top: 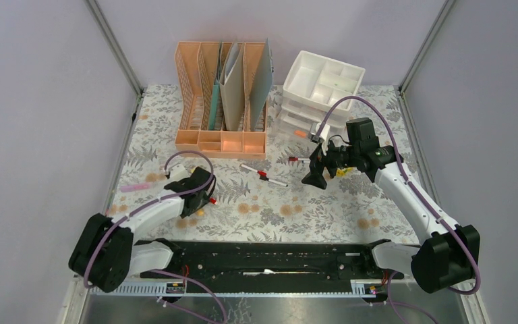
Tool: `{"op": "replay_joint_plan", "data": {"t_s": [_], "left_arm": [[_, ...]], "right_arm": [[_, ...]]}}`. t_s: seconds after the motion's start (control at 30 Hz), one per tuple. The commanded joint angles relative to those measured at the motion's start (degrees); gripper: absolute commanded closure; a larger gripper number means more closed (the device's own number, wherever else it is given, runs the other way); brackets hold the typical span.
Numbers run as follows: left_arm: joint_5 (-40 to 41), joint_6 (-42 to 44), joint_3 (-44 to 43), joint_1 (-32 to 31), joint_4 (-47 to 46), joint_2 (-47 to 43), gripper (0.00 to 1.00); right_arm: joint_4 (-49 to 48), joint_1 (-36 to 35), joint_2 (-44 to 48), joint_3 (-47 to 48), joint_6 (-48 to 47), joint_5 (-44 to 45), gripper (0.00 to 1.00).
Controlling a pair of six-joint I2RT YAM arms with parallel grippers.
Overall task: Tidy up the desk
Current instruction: Pick up the stationery from the center of the board.
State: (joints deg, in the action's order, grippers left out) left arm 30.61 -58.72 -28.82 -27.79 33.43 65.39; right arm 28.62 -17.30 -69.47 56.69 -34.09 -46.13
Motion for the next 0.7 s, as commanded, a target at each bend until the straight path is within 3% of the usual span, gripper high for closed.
{"op": "replay_joint_plan", "data": {"t_s": [0.0,0.17,0.3,0.53,0.67], "left_arm": [[-2.1,-0.8,-3.7,0.8,0.4,7.1,0.41],[-2.9,-0.8,-4.2,1.4,-0.4,9.5,0.49],[-3.8,-0.3,-3.9,2.0,-1.1,8.6,0.60],[-6.8,1.2,-3.4,2.2,-1.9,6.4,0.97],[-10.5,3.1,-3.5,2.2,-2.6,2.5,1.00]], "right_arm": [[0.2,0.3,0.8,0.2,-1.0,-0.3,0.00],[0.1,0.3,0.7,0.1,-1.1,-0.2,0.00],[0.1,0.3,0.7,0.1,-1.2,0.0,0.00],[0.1,0.3,0.7,0.0,-1.4,0.2,0.00],[0.1,0.2,0.7,0.0,-1.4,0.0,0.00]]}}
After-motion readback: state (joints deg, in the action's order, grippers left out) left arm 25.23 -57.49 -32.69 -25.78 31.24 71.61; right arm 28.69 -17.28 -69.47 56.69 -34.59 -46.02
